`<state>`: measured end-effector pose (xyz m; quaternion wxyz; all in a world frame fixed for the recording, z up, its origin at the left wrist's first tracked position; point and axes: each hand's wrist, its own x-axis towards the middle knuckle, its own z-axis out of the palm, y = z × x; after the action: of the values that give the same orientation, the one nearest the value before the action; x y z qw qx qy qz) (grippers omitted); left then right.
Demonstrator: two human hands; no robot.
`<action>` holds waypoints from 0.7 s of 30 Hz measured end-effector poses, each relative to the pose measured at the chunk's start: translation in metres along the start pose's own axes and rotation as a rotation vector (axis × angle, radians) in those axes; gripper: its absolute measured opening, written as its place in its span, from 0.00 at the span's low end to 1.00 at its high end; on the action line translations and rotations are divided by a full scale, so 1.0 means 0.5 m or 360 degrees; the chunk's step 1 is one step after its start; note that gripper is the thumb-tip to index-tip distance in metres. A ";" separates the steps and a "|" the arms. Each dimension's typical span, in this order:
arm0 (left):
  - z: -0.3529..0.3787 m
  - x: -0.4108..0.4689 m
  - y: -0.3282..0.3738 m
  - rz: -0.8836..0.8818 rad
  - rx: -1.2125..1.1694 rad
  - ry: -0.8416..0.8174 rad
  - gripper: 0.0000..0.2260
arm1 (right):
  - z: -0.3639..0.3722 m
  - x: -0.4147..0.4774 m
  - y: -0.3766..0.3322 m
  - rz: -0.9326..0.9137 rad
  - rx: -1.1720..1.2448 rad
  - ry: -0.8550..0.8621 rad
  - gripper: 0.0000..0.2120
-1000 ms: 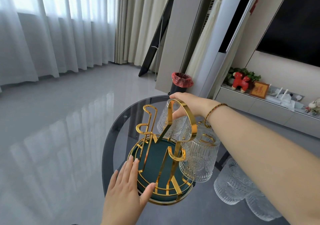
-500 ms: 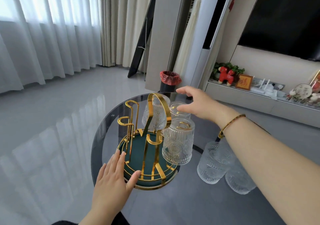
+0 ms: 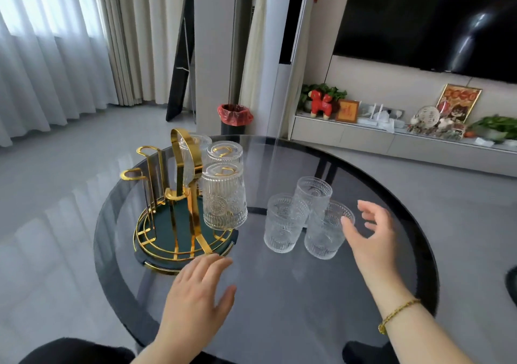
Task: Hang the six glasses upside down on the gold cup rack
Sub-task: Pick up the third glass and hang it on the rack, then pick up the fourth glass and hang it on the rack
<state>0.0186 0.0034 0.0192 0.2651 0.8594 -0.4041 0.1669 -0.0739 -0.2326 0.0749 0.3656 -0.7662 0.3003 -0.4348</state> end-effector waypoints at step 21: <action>0.112 0.022 0.019 -0.0053 0.0177 -0.0722 0.26 | 0.105 -0.007 0.134 0.0616 -0.0327 -0.0241 0.35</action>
<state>0.0222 -0.0413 -0.0172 0.1224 0.8947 -0.4293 -0.0130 -0.0384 -0.2513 -0.0004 0.3839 -0.7580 0.4559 -0.2650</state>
